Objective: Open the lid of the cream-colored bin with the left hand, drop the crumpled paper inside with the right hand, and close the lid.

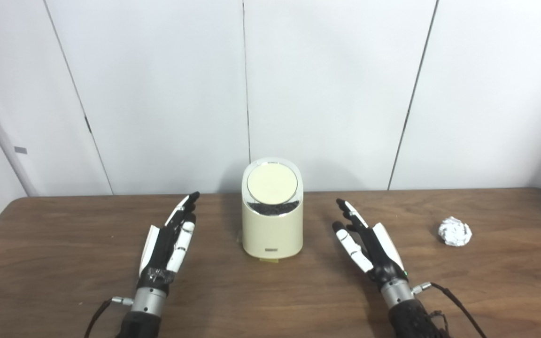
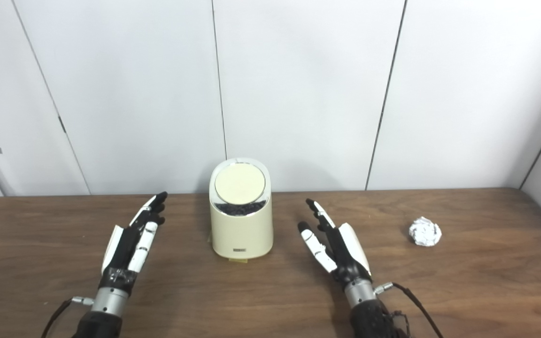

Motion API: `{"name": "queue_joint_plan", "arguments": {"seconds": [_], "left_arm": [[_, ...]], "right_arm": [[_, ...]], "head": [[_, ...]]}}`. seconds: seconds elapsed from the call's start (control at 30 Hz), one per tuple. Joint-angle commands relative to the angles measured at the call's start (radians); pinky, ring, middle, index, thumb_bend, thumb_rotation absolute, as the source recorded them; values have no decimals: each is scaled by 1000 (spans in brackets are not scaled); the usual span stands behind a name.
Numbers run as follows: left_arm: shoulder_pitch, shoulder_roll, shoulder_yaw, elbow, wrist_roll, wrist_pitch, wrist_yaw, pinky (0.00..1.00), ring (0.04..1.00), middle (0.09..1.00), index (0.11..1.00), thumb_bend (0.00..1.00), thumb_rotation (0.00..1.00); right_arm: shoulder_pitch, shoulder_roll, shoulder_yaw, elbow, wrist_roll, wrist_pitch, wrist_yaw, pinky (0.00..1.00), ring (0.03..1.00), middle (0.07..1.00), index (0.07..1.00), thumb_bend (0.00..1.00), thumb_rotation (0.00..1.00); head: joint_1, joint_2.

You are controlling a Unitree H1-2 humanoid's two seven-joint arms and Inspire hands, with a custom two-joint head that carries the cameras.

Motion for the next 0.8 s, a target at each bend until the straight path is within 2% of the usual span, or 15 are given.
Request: {"name": "queue_joint_plan", "arguments": {"seconds": [0.0, 0.4, 0.5, 0.57, 0.67, 0.77], "left_arm": [[0, 1, -1, 12, 9, -23, 12, 865, 929, 943, 943, 330, 975], [-3, 4, -1, 19, 11, -30, 12, 862, 926, 941, 941, 329, 971], [-8, 7, 0, 13, 27, -14, 20, 869, 931, 943, 944, 333, 965], [-14, 7, 1, -14, 51, 8, 34, 862, 926, 939, 937, 330, 918], [-28, -7, 10, -62, 80, 27, 66, 848, 913, 920, 919, 374, 858], [-49, -13, 12, -105, 91, 63, 67, 847, 912, 917, 919, 442, 923]], "right_arm": [[-29, -12, -5, -32, 5, -23, -7, 846, 922, 934, 923, 176, 1000], [-32, -9, -6, -28, 7, -12, -1, 849, 922, 935, 927, 186, 1000], [-36, -9, -2, -22, -5, -16, -8, 844, 921, 934, 924, 177, 1000], [-38, -8, -2, -15, -7, -19, -11, 845, 923, 933, 923, 174, 1000], [-41, -7, -5, -1, 4, -37, -12, 849, 926, 936, 920, 171, 999], [-42, -7, -5, 8, 5, -44, -16, 843, 925, 934, 914, 176, 995]], "head": [[0, 2], [-1, -1], [-11, -1], [-8, -3], [-11, -6], [-11, -4]]}}
